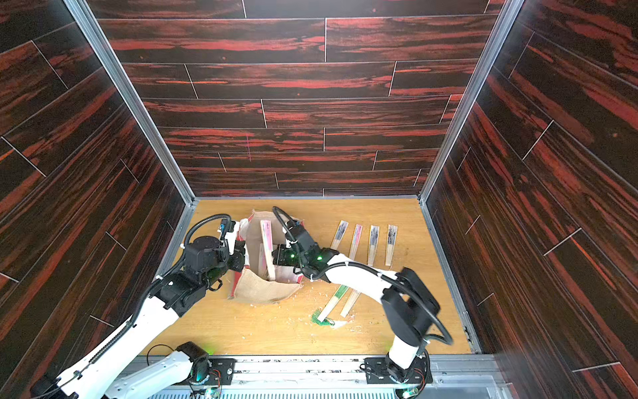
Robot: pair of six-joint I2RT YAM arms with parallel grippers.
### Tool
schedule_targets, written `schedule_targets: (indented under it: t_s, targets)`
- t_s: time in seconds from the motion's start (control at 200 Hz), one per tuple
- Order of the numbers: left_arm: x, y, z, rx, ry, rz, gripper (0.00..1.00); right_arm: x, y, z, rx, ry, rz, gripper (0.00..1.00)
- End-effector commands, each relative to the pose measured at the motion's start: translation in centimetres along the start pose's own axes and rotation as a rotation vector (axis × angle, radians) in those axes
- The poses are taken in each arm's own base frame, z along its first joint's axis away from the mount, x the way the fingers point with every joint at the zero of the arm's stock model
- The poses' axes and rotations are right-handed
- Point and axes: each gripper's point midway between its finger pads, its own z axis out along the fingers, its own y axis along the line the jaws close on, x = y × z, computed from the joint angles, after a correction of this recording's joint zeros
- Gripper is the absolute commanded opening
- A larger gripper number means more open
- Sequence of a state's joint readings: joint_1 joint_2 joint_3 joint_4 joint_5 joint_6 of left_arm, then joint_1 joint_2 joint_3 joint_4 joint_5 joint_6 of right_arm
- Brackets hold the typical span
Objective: Take out the folding fans from the tote bags
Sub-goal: Pick up the folding fan from the canvas bag, then place the folding fan at the center of the board.
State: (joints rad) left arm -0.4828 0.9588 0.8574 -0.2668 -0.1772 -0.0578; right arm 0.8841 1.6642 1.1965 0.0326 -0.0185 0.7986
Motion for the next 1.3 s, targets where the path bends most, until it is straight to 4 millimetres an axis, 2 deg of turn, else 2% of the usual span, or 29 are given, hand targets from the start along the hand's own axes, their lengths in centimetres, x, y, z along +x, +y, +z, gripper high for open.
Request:
schedule_targets:
  t_s: [0.0,0.18,0.531,0.721,0.892,1.072,1.192,1.298]
  targets:
    - [-1.3,0.6,-0.3,-0.031,-0.028,0.022,0.0,-2.9,1.8,-3.0,-0.029,-0.127,-0.067,0.0]
    - [-1.4,0.9,0.0,-0.052,-0.019,0.023,0.0,-4.1,2.4,-5.1,-0.024,-0.186,-0.115,0.0]
    - [-2.3,1.5,0.2,-0.098,-0.009,0.025,0.0,-7.2,5.7,-7.9,-0.07,-0.271,-0.181,0.0]
    - [-2.6,2.1,0.2,-0.13,-0.004,0.037,0.0,-10.0,8.6,-10.9,-0.127,-0.346,-0.219,0.0]
    - [-2.8,2.5,0.0,-0.153,-0.003,0.037,0.0,-12.6,9.9,-13.9,-0.142,-0.412,-0.211,0.0]
    - [-2.8,3.5,-0.5,-0.209,0.016,0.055,0.0,-14.6,8.6,-16.9,-0.087,-0.464,-0.16,0.0]
    - [-3.0,4.5,-1.2,-0.267,0.03,0.083,0.0,-15.1,5.5,-18.3,0.022,-0.481,-0.085,0.0]
    - [-3.2,5.5,-2.0,-0.318,0.033,0.112,0.0,-14.5,1.5,-18.2,0.173,-0.455,0.003,0.0]
